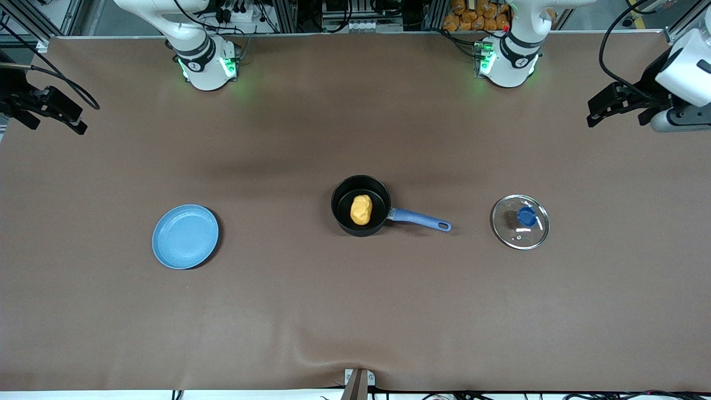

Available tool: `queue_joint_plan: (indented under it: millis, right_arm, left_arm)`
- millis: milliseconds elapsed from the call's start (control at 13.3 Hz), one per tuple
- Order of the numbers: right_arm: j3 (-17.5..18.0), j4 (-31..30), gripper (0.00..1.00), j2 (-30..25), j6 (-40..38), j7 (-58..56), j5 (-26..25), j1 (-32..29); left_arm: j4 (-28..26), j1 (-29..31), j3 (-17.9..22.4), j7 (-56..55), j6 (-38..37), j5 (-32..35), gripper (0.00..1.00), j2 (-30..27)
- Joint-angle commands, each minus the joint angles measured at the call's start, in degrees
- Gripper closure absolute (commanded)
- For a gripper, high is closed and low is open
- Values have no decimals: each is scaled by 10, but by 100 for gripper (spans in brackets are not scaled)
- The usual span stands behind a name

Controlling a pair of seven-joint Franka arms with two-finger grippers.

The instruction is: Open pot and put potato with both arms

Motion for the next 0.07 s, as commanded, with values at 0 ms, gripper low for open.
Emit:
queue_joint_plan:
  millis: [0]
  right_arm:
    - [7,-15,0,-19,4,-6,-8,-9]
  left_arm:
    - [13,0,10,34,-12,21,0,-10]
